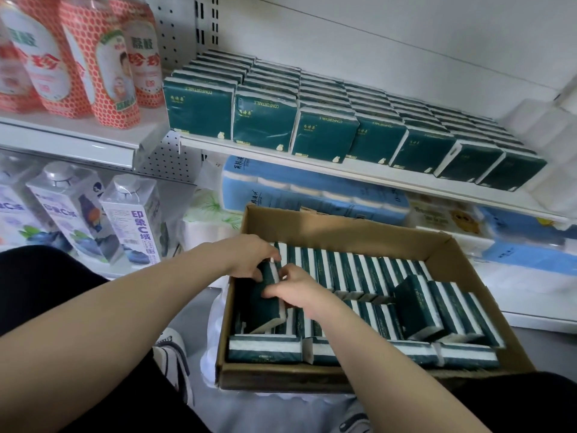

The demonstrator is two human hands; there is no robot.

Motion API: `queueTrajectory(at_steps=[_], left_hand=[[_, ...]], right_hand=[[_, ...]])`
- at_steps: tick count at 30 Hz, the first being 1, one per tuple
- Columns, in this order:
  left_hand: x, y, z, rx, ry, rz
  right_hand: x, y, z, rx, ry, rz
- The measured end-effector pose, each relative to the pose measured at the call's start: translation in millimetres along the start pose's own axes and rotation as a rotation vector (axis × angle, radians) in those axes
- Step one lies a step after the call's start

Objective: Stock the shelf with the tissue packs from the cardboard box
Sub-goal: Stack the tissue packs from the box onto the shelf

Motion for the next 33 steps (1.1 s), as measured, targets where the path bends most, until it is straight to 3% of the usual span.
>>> queueTrajectory(at_steps=[10,16,19,23,28,33], left_hand=[[-6,-18,21,0.077,-0.107,-0.506],[-19,-38,26,0.196,-0.237,-0.901],[-21,-48,29,0.251,-0.276,-1.065],[-4,-71,33,0.342,-0.25,-1.127],[29,-114,36,0.53,-0.19,-1.025],[58,-144,46,0.621,-0.079,-1.013]], right_hand=[[-13,-68,3,0.144,-0.137,0.169],[-3,-120,1,0.461,-0.212,0.402],[4,-134,-2,0.509,-0.221,0.47],[6,-156,-10,0.598,-0.313,0.496],[-3,-196,-26,0.711,-0.386,0.501],[-16,-244,-37,0.807,-0.468,0.369]])
Point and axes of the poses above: each hand's wrist, its own z-axis towards the middle knuckle, its own y-axis out of the palm, x = y × z, the point moved 7 cm from there along z, towards the middle knuckle, and after that the axes turned 14 degrees about -y, right-handed, at the moved point
